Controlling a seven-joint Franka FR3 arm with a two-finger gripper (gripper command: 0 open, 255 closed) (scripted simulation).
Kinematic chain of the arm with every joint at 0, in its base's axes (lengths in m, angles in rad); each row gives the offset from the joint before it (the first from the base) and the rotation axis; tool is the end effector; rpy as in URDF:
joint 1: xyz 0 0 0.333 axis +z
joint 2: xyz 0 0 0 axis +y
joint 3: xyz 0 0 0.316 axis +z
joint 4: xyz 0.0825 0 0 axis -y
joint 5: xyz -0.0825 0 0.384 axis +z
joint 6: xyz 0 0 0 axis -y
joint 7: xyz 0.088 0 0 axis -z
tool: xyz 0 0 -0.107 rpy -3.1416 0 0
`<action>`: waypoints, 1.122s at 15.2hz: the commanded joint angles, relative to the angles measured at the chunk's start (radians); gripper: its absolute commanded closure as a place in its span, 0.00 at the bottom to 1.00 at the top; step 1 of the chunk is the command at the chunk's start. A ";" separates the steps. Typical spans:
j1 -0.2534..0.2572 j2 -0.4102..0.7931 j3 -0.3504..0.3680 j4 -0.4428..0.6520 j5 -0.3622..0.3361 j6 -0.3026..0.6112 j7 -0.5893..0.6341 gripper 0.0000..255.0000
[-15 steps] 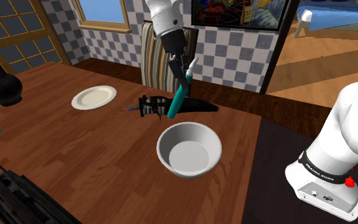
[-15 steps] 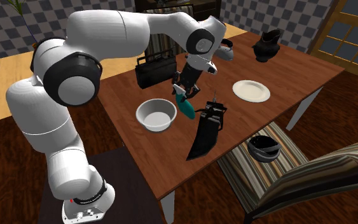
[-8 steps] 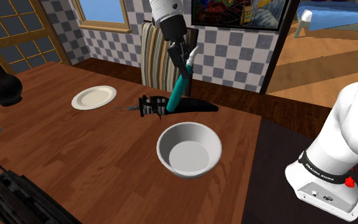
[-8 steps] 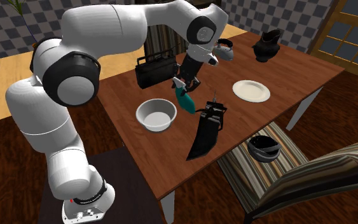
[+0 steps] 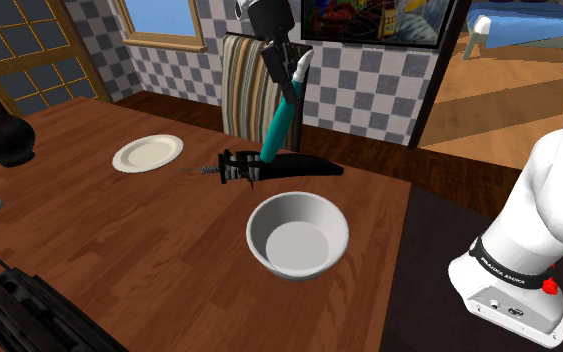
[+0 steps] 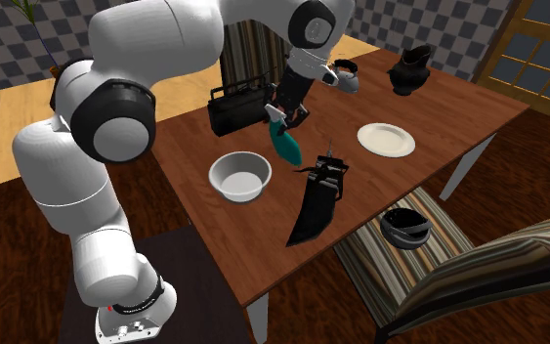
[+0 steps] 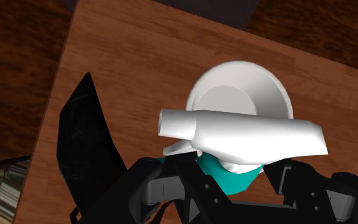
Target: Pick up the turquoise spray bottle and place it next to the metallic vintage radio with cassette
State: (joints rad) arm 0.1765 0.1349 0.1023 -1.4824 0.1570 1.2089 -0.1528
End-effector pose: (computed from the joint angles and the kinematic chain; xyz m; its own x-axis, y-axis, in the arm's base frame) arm 0.5240 0.1675 0.5687 0.8162 0.4512 -0.3610 0.3922 -0.8913 -0.2273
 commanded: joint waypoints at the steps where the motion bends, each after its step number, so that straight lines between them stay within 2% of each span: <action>1: -0.001 0.006 0.000 0.036 0.001 -0.030 0.004 1.00; 15: 0.001 0.101 0.003 0.362 0.012 -0.258 0.050 1.00; 17: 0.015 0.091 0.012 0.349 0.021 -0.251 0.075 1.00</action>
State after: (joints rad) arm 0.1833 0.2315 0.1089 -1.1281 0.1730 0.9558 -0.0931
